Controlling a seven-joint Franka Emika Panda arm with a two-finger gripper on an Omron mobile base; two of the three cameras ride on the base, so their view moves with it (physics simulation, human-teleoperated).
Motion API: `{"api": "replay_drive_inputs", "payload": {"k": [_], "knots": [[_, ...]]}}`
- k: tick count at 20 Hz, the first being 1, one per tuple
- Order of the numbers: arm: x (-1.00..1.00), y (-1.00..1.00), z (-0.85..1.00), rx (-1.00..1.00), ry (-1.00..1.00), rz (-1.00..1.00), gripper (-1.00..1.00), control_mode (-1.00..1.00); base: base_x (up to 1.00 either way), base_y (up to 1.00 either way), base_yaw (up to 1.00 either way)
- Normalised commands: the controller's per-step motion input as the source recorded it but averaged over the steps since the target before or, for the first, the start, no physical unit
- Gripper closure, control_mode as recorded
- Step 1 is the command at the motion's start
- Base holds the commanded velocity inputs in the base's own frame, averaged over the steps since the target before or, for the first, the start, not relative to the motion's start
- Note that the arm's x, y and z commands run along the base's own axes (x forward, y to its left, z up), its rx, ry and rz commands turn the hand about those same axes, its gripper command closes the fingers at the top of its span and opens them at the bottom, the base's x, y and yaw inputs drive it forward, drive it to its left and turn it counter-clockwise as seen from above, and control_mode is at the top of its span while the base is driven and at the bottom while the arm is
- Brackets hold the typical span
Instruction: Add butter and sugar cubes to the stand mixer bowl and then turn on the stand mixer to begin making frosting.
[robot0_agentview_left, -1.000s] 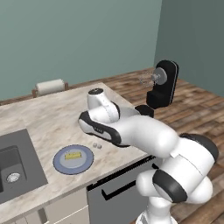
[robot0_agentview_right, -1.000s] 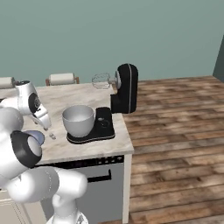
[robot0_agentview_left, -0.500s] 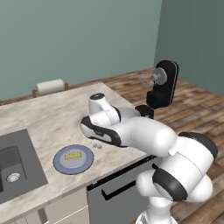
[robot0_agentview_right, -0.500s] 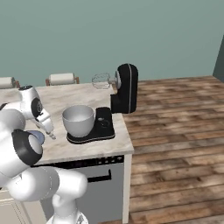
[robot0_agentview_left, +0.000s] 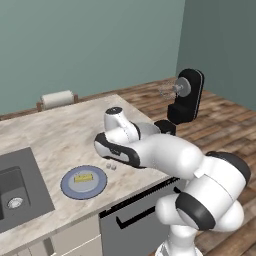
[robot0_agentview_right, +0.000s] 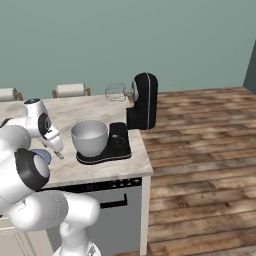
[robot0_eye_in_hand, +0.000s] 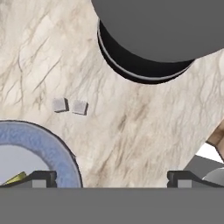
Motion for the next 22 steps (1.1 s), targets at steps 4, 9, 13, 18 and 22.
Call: {"api": "replay_drive_inputs", "payload": {"k": [4, 9, 13, 18, 22], "knots": [[0.00, 0.00, -0.05, 0.00, 0.00, 0.10, -1.00, -1.00, 0.00, 0.00, 0.00], [0.00, 0.00, -0.13, 0.00, 0.00, 0.10, -1.00, -1.00, 0.00, 0.00, 0.00], [0.00, 0.00, -0.17, -0.01, 0.00, 0.08, -1.00, -1.00, 0.00, 0.00, 0.00], [0.00, 0.00, -0.17, -0.01, 0.00, 0.01, -1.00, -1.00, 0.00, 0.00, 0.00], [0.00, 0.00, -0.13, 0.00, 0.00, 0.00, -1.00, -1.00, 0.00, 0.00, 0.00]]}}
